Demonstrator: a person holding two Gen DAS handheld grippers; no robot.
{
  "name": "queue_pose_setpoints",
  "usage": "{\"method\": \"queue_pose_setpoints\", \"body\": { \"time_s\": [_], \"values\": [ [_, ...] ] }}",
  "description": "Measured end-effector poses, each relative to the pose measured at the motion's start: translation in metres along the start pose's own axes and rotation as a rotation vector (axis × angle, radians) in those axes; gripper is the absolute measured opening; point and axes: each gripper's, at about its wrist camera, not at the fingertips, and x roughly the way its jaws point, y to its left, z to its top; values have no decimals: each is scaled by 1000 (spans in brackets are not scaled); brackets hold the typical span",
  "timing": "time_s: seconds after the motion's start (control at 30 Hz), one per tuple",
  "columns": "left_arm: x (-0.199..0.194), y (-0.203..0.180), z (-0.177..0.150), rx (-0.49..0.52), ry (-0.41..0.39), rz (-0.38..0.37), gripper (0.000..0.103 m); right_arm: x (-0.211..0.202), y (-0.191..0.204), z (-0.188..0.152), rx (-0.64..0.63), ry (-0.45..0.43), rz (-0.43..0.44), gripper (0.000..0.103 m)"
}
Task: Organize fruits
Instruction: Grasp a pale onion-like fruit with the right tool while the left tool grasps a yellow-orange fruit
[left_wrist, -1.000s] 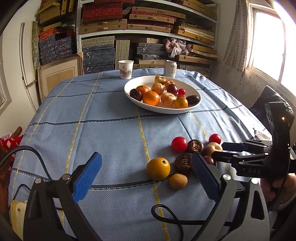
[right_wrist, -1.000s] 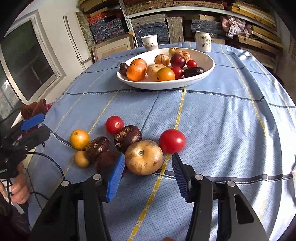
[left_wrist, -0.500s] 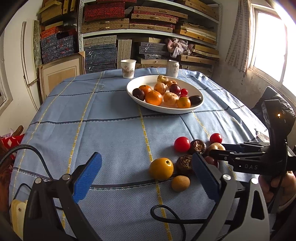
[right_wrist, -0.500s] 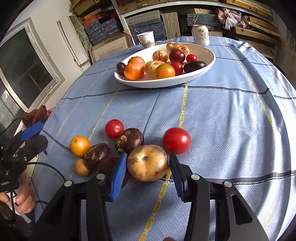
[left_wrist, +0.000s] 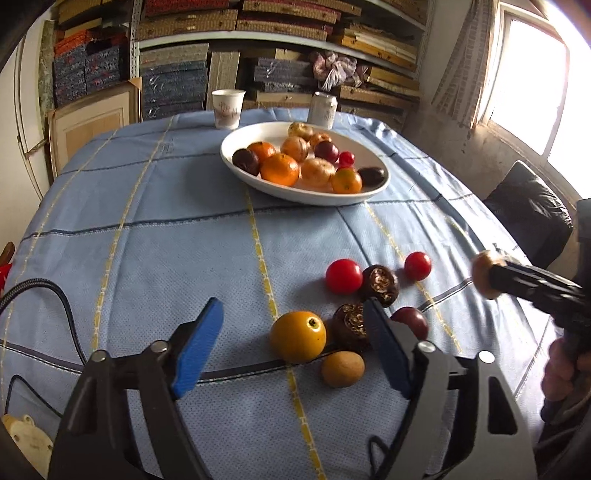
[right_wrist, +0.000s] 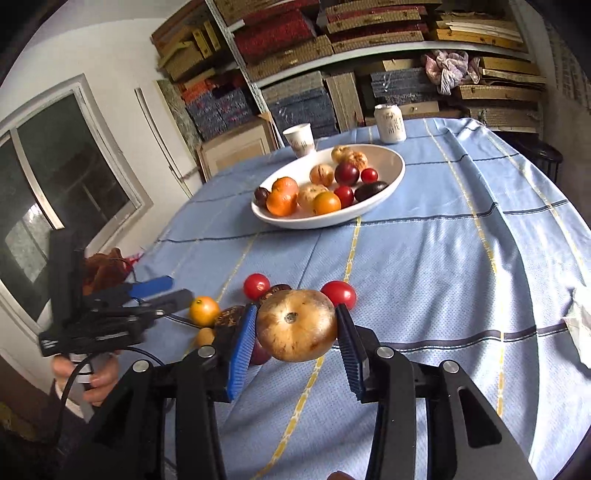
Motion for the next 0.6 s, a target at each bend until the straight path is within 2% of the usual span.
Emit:
{"method": "queue_pose_setpoints", "body": {
  "time_s": [0.1,0.4,0.6],
  "values": [
    [9,2,-3,-2,27,22,66,-10,1,0,-1,-21,10,44],
    [27,4,-6,-17,94,6,53,-21,0,-1,7,-40,25,44],
    [37,11,-10,-75,147,-74,44,-25,3,-4,6,-38,35,44]
  ]
}}
